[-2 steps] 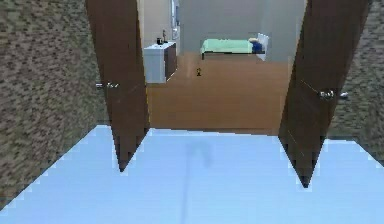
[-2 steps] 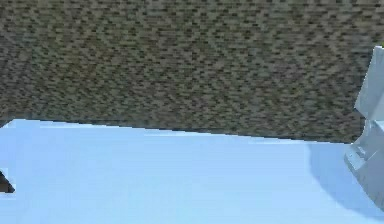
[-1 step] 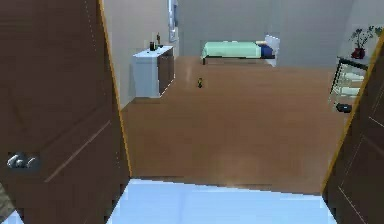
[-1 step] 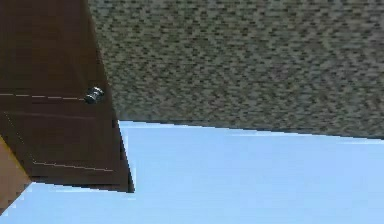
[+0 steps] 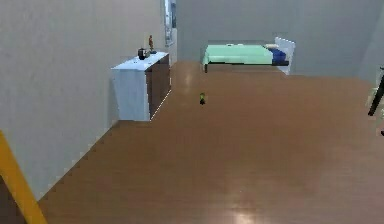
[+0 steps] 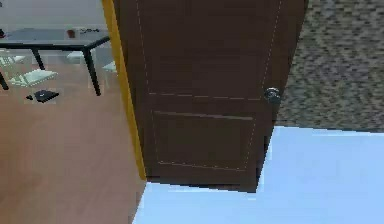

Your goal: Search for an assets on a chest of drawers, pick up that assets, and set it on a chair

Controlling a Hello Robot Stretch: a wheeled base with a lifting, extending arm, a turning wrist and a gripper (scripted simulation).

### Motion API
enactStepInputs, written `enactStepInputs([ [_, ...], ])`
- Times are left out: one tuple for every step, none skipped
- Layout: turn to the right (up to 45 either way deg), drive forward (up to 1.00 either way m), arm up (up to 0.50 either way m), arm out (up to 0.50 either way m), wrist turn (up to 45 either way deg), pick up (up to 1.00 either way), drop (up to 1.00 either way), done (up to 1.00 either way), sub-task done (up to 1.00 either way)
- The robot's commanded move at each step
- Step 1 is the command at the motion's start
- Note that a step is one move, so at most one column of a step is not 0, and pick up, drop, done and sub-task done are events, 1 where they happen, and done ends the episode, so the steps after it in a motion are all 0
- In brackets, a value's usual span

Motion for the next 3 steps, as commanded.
enactStepInputs([
  [0.0, 0.70, 0.00, 0.00, 0.0, 0.00, 0.00, 0.00, 0.00],
  [-3.0, 0.00, 0.00, 0.00, 0.0, 0.00, 0.00, 0.00, 0.00],
  [0.0, 1.00, 0.00, 0.00, 0.0, 0.00, 0.00, 0.00, 0.00],
])
